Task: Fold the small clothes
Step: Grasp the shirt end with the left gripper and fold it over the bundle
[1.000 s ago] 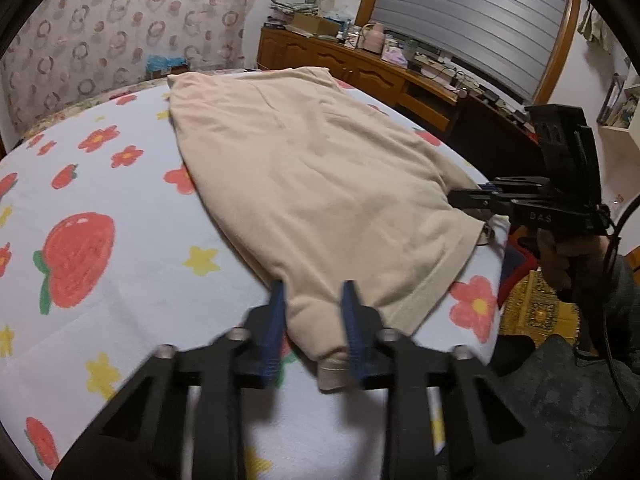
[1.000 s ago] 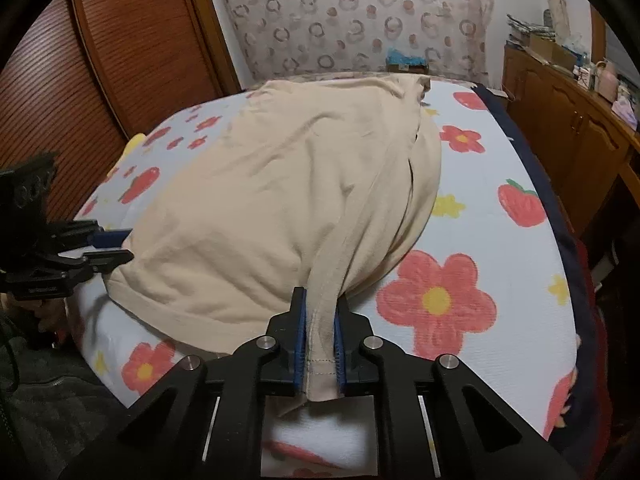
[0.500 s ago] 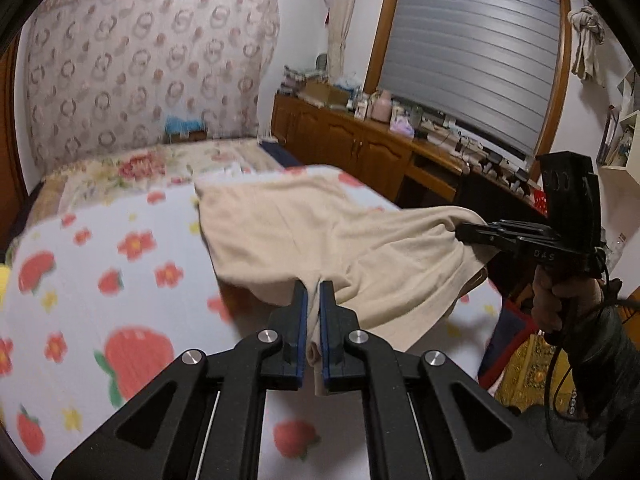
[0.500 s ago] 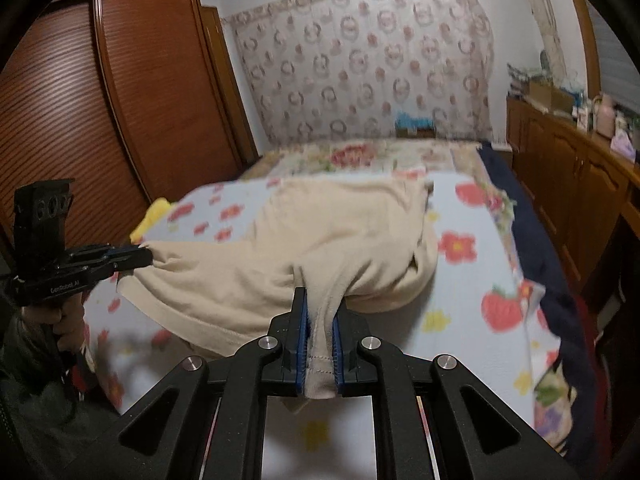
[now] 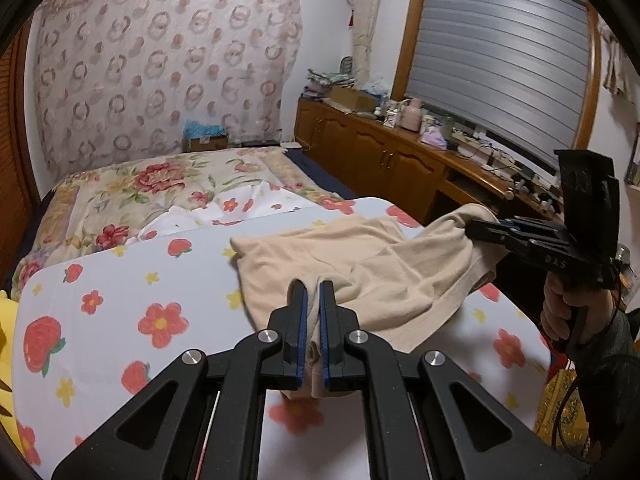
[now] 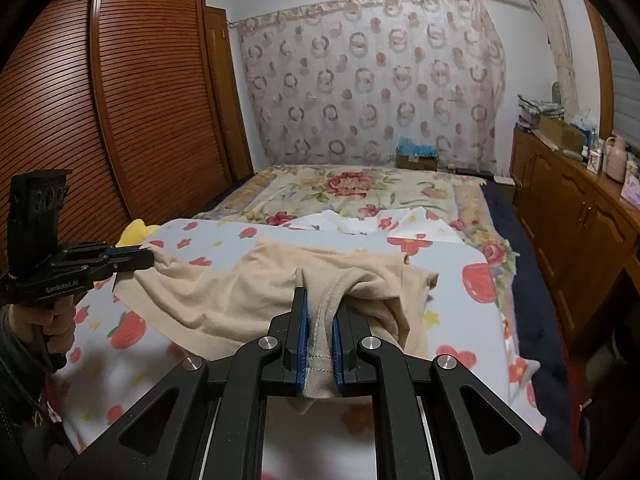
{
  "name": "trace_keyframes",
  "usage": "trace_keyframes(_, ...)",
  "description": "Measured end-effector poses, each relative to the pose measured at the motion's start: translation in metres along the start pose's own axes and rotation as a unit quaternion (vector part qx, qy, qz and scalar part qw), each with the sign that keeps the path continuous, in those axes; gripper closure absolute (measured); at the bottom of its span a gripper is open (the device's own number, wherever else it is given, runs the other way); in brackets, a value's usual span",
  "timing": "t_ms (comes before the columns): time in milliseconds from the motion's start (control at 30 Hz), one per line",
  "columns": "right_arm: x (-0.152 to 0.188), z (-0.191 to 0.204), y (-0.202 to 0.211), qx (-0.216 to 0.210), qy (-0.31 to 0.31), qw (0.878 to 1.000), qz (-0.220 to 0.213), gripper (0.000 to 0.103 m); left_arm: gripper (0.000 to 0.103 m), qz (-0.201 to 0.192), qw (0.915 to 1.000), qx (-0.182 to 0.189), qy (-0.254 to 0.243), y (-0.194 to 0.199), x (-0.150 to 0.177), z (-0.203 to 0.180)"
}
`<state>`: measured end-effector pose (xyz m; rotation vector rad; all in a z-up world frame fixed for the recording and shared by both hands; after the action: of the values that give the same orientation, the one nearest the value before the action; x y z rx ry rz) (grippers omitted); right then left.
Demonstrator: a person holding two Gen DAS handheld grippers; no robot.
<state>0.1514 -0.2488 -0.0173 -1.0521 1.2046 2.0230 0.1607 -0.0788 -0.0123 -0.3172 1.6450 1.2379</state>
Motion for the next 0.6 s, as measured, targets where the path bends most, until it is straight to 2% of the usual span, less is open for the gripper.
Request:
trace_keyframes(400, -0.031, -0.034, -0.05, 0.001, -0.012, 1.0, 0.022, 0.093, 0.097, 0.018, 0.9998, -0.009, -0.002, -0.055, -0.029, 0.029)
trace_keyframes(600, -0.034, -0.042, -0.078, 0.013, -0.027, 0.998, 0.048, 0.092, 0.097, 0.036, 0.9993, -0.009, -0.006, -0.081, -0.025, 0.037)
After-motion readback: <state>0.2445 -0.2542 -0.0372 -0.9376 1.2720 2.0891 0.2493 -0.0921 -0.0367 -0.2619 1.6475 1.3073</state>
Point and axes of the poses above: each gripper's, at about its wrist camera, not at the fingertips, and y roughly against the way its jaws point, z to its left, x to its underside, the point moved 3 cm from there along -y, roughly the way its jaws point, and after that the axes turned 15 degrees about -y, right-handed, at the moved point
